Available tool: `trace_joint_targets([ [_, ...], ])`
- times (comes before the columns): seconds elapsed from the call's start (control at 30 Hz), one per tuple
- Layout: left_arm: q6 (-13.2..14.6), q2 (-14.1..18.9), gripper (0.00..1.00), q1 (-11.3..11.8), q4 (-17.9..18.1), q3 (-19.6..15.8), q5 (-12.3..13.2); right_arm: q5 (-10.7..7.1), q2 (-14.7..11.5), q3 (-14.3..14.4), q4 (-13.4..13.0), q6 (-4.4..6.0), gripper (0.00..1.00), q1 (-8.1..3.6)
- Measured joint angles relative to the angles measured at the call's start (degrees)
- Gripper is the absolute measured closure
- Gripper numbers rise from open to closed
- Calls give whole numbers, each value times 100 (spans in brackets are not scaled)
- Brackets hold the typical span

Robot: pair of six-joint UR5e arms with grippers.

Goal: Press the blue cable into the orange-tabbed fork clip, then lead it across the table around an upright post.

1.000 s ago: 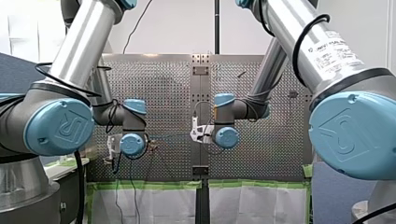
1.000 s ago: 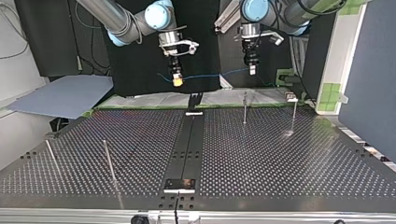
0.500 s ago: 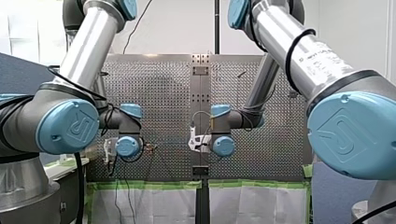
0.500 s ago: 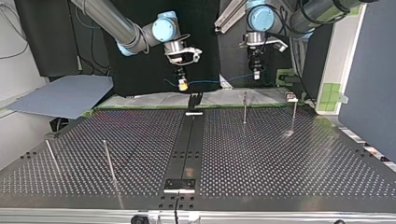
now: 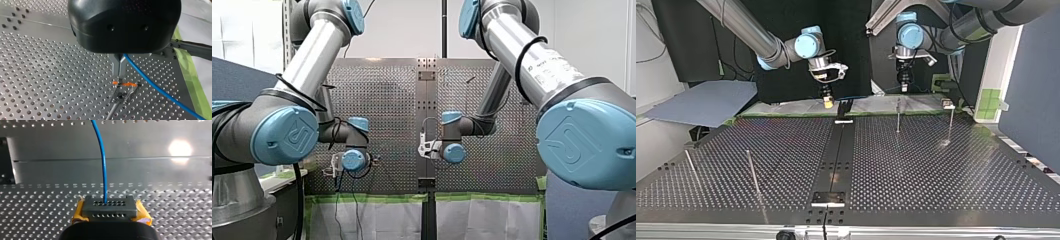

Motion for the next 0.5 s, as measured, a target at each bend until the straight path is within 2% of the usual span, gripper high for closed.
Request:
trace_joint_targets([
  [0.23, -12, -4, 100, 62, -244, 151, 99, -118, 372, -165, -8, -5, 100, -8],
  [0.5, -95, -9, 100, 211, -402, 343, 132, -229, 761, -432, 2, 3, 100, 60],
])
